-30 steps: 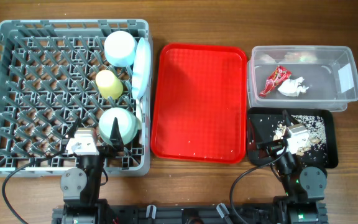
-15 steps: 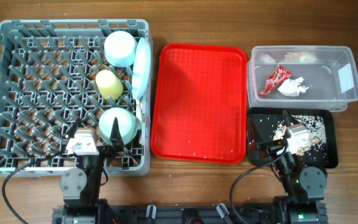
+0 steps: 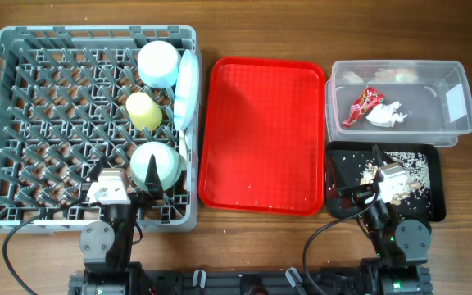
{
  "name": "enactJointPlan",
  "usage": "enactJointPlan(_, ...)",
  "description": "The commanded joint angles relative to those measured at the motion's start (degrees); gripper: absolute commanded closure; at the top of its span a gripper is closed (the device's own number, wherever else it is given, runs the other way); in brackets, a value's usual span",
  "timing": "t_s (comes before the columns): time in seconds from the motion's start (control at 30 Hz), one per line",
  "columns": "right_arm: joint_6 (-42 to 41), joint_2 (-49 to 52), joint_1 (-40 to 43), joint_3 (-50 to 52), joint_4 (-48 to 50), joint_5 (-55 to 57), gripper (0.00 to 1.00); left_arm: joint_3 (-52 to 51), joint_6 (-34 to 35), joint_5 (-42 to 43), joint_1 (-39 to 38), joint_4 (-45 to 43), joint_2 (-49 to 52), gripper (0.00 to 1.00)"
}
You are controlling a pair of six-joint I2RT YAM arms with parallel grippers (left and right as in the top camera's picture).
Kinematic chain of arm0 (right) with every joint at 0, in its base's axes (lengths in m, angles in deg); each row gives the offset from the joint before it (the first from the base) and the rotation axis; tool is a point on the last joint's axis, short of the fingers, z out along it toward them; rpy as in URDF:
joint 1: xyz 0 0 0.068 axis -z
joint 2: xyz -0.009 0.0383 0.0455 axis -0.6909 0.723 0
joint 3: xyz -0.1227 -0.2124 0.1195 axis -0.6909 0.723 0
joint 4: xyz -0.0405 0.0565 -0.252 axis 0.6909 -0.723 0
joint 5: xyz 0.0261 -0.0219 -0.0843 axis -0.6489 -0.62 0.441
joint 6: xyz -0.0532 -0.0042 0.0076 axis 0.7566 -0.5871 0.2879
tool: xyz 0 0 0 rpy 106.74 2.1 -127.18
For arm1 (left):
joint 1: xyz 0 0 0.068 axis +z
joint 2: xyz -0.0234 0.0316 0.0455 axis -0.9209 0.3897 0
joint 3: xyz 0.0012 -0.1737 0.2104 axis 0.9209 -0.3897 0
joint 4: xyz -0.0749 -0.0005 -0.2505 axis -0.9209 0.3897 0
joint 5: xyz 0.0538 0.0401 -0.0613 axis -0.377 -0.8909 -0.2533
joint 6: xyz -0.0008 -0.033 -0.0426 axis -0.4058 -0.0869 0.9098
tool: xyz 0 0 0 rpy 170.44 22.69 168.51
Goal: Sort waste into correct bins and load items into the dishwasher rack
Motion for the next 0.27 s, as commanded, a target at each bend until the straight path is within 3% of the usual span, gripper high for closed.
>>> enactJointPlan(0.0,0.5,-0.1,-0.3,0.1,0.3,-0.7,0.01,-0.4,-1.1,0.0,-0.3,0.2,-0.5,0.00)
enactJointPlan(0.23,0.6,-0.1,-0.3,0.1,0.3,-0.7,0.00,-0.4,-1.1,0.0,-0.3,0.2,-0.5,0.00)
